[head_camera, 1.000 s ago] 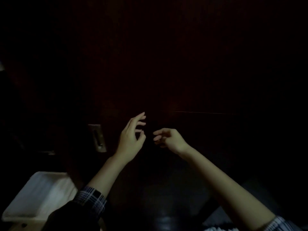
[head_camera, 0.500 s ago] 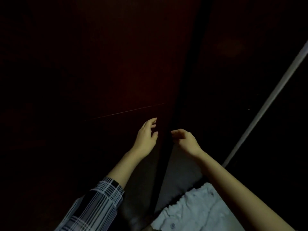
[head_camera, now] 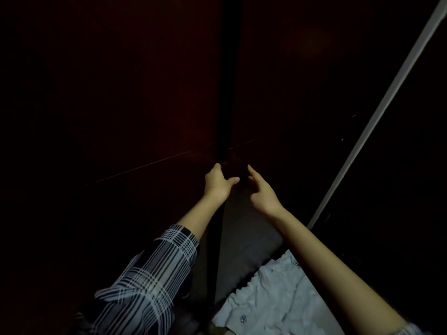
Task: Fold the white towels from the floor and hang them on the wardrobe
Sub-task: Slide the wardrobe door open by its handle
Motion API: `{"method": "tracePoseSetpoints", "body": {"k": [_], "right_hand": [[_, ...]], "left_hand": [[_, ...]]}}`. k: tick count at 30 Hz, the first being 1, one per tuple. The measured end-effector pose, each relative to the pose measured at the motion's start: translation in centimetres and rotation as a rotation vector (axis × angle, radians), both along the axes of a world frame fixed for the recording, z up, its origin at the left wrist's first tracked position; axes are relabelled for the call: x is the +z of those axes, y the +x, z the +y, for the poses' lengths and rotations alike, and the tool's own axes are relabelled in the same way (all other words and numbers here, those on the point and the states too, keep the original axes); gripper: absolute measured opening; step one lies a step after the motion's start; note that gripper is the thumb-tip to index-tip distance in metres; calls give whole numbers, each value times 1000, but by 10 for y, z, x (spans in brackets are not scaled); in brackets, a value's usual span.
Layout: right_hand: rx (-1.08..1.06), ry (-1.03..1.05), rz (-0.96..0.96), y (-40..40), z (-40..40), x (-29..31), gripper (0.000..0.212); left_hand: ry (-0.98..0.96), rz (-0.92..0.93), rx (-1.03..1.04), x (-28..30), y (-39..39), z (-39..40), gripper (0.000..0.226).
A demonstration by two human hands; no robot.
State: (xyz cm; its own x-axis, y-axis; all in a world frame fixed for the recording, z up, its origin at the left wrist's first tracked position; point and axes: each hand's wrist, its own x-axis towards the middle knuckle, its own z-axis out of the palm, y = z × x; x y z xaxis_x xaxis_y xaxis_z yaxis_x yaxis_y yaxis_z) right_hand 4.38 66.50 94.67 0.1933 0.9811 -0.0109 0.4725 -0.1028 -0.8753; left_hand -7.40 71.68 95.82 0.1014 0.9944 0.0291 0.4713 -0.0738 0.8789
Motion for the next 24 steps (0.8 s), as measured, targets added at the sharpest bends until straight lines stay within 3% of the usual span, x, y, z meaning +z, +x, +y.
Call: {"method": "tracePoseSetpoints", "body": {"k": [5,15,24], "right_hand": [[-1,12,38,0,3,-4,85],[-72,56,13,-32,3,-15,89],[-1,51,-56,-85,-20,-19,89]], "left_hand": [[57,66,37,-4,5,-1,27],[115,111,-20,-7,-14,-5,24],[110,131,23,-5,-74,-31,21]]}}
